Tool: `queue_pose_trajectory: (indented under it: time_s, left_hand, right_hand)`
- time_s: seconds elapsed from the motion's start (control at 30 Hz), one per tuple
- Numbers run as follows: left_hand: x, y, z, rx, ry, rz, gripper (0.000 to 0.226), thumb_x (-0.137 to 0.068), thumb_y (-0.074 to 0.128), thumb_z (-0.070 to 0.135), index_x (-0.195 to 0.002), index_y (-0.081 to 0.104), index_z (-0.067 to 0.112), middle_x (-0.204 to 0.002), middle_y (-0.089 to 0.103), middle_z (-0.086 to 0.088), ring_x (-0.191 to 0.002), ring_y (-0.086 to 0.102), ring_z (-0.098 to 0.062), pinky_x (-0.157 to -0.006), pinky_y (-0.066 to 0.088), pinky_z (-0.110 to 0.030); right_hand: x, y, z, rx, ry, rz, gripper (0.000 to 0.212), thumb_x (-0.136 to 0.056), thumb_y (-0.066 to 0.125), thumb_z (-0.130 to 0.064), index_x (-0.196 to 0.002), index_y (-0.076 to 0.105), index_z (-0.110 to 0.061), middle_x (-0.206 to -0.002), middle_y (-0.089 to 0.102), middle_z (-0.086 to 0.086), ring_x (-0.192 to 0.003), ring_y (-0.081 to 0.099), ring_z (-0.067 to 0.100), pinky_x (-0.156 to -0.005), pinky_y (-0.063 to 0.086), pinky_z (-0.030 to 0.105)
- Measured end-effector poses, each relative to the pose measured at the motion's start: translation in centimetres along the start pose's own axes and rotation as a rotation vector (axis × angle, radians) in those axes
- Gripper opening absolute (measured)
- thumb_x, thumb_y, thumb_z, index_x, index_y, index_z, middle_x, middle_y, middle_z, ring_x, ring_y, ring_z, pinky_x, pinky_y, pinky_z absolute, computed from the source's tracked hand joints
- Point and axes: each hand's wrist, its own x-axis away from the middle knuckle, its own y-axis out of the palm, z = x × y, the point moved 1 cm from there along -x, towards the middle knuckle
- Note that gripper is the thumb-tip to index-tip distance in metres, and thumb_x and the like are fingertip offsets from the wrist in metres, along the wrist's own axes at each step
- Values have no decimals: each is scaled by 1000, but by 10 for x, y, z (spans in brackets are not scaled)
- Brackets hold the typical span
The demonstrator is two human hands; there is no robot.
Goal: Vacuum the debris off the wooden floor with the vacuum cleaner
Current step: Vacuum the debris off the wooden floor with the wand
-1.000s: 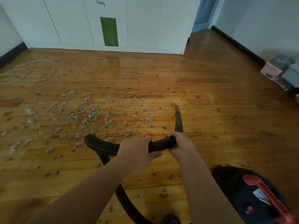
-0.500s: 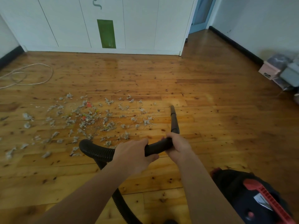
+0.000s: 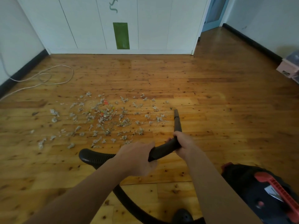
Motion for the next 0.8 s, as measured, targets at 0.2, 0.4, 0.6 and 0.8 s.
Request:
queue_pose_trajectory:
  time_s: [0.2,0.4,0.6,0.8]
  left_hand:
    - [14,9,8,15,-71,8,41,-90,51,62,-108,44,25,-77,49,9,-61,46,-8,-53,33,-24]
    - [29,17,8,46,-72,75,37,-93,49,59,-116,48,30,-75,49,14,-61,44,-3,-53,30,-20]
    - [44,12,7,70,-75,44,25,-95,51,53,-108,46,32,-73,49,14,-59,46,-2,-51,28,-18]
    - [53,14,7,120,-125,-66,25,-97,55,41,-110,46,22,-85,52,6,-66,47,-8,-53,31,-21]
  right_hand:
    - [11,5,17,37,23,-28,37,-97,51,-3,-131,39,-5,-102,53,17,-74,60,22,-58,53,35]
    - [15,4,26,62,7,-52,30,-93,54,0,-119,41,-3,-96,52,16,-72,57,22,-58,53,34]
    - [20,7,31,109,28,-35,26,-98,55,-12,-119,42,-6,-97,54,14,-75,57,21,-55,51,33]
    - [28,13,41,138,37,-63,42,-99,52,-10,-138,37,-3,-96,51,14,-76,56,21,-61,52,33]
